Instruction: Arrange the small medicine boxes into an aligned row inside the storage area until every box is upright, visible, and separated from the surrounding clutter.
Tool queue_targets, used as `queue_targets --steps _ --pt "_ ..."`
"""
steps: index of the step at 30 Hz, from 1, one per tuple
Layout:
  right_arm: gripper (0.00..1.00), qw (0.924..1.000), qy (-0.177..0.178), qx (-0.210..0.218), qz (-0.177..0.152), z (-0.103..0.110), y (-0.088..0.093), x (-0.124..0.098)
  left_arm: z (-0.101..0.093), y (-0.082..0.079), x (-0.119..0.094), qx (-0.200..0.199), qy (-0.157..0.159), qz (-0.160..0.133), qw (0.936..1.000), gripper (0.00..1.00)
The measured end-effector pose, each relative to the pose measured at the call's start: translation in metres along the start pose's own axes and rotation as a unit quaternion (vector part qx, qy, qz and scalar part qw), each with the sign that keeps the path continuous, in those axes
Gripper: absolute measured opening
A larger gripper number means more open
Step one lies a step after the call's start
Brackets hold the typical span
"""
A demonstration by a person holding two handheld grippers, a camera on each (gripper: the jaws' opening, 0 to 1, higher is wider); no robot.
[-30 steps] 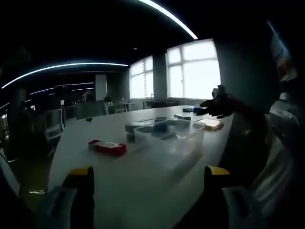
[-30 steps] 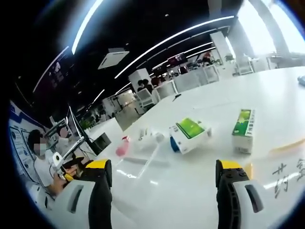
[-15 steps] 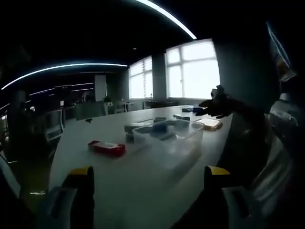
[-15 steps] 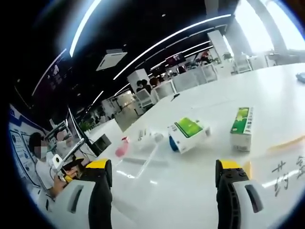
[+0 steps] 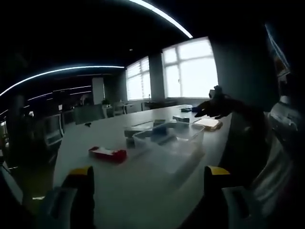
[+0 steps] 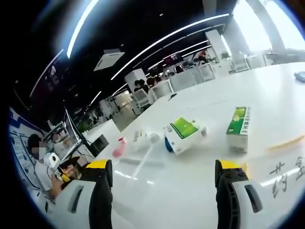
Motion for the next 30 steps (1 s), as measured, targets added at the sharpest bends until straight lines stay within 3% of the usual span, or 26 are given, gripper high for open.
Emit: queue_targets --steps 30 --pt "0.86 0.9999 -0.003 0.013 0.010 -0.004 0.007 0.015 -0.001 0.002 0.006 -0.002 0.005 0.005 1.0000 0.96"
Point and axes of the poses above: the point that each gripper's makers call its tool centre point, and the gripper's own axes: x roughly forward along the fingers, z roughly to its left, y roughly out of its underside, the point moved 3 cm from there along -x, roughly backward along the fingers, and after that the axes turned 2 degrees about z, right-handed, at the moved point
